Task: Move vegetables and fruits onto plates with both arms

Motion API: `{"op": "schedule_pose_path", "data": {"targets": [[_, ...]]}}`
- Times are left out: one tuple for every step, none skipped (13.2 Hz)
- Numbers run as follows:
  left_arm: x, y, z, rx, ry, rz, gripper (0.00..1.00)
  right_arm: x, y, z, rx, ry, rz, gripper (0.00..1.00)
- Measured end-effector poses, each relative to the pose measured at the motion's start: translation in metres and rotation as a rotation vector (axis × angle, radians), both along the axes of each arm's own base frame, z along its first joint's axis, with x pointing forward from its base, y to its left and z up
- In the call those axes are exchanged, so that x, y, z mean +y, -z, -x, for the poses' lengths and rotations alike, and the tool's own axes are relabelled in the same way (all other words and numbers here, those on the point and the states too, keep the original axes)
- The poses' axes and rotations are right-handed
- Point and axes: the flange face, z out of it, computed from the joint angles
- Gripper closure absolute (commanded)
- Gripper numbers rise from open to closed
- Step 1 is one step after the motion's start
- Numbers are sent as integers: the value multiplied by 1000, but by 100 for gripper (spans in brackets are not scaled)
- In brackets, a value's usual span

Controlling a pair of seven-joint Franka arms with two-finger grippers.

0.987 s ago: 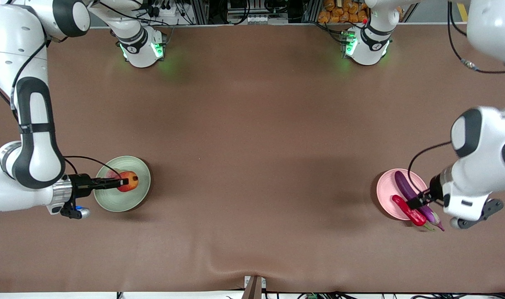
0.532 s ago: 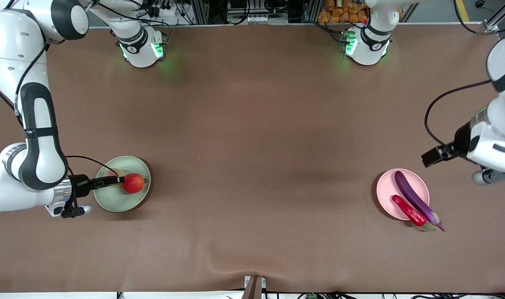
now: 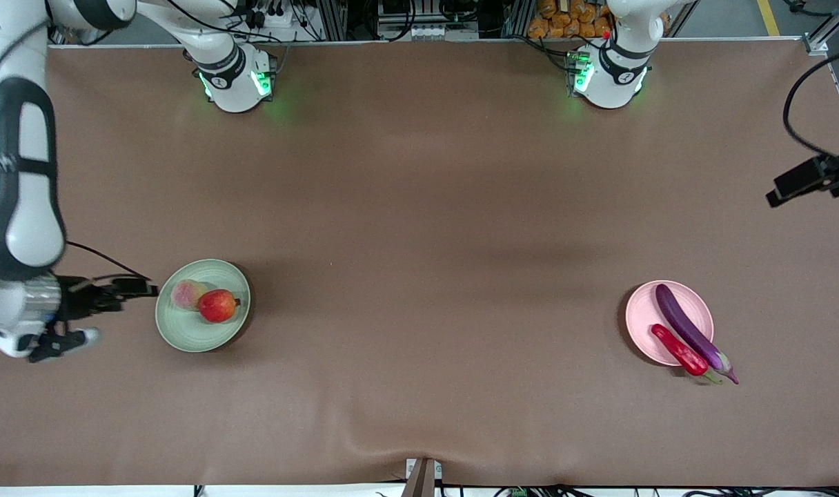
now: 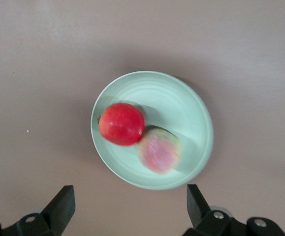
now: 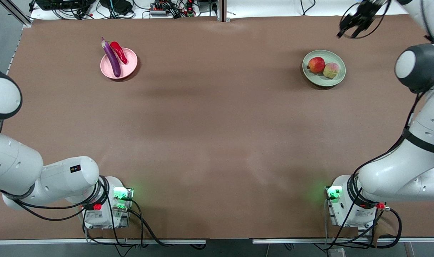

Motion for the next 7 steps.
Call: {"op": "schedule_pose_path", "data": {"targets": [[-7, -8, 12, 2, 9, -10, 0, -7, -32, 7, -29, 6, 48, 0], [-15, -11, 23, 7, 17, -23, 0, -11, -61, 15, -57, 12, 85, 0], [-21, -10, 32, 14, 23, -32, 0, -13, -84, 24, -75, 16, 118, 0], [-23, -9, 38, 19, 24, -35, 0, -11, -103, 34, -89, 30, 143, 0], [-23, -9, 43, 25, 25, -34, 0, -4, -119, 46, -95, 62, 157, 0], [-22, -9, 47, 38, 26, -32, 0, 4, -132, 57, -96, 104, 168, 0], [-21, -9, 49, 41, 25, -31, 0, 14, -143, 69, -94, 131, 171, 0]]}}
